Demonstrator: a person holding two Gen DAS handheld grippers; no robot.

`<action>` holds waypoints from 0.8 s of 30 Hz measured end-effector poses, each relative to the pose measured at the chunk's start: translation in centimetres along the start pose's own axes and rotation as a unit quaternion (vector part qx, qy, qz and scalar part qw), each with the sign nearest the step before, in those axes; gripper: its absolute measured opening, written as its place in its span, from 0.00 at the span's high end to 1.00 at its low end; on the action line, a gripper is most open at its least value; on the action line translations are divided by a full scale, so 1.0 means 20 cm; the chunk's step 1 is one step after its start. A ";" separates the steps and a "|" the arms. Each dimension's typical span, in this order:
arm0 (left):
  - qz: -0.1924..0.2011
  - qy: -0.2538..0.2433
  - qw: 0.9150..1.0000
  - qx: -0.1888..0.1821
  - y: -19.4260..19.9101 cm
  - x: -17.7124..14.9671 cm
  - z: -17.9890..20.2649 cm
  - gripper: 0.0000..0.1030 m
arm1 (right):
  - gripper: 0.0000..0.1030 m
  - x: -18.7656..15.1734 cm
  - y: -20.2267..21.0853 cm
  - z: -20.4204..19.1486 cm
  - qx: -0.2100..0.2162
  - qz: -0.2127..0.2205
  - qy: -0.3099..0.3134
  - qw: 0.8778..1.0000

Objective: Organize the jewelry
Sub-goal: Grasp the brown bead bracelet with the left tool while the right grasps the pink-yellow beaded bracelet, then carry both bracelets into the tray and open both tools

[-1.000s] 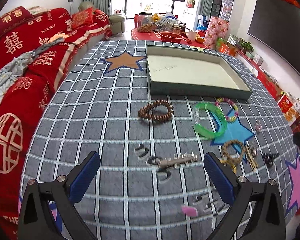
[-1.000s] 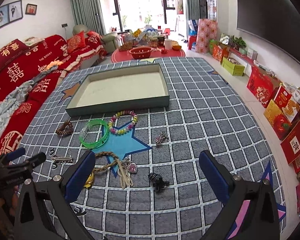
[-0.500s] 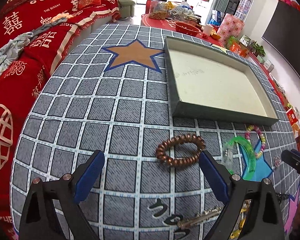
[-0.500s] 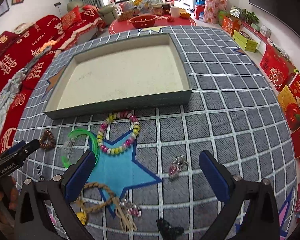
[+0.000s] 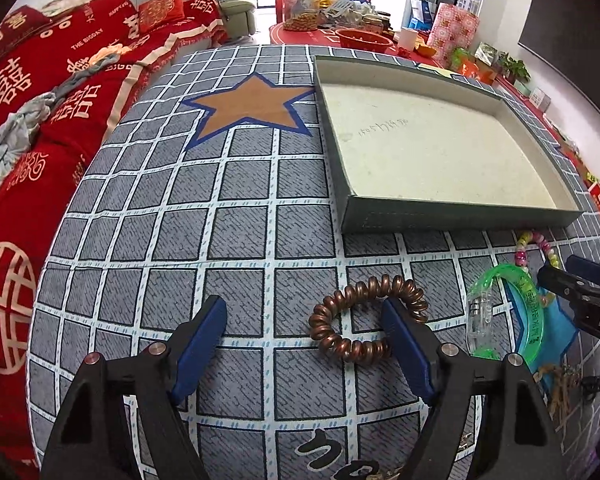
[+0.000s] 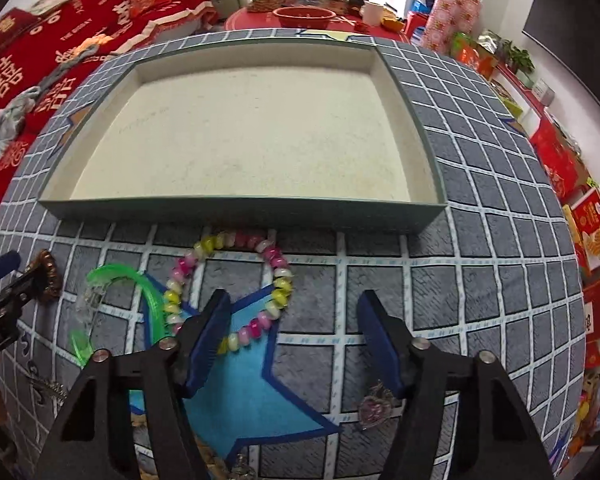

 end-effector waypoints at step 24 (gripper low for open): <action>0.076 -0.043 0.990 -0.112 0.40 0.30 0.27 0.76 | 0.91 0.27 0.35 0.07 0.075 0.074 -0.032 0.994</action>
Point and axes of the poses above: each gripper's, at about its wrist camera, not at the fingertips, and y roughly against the way its jaws point, z to its right, x to its top, the point moved 9 cm from there along -y, roughly the way its jaws point, and after that the axes turned 1 degree about y, right-handed, at the moved point
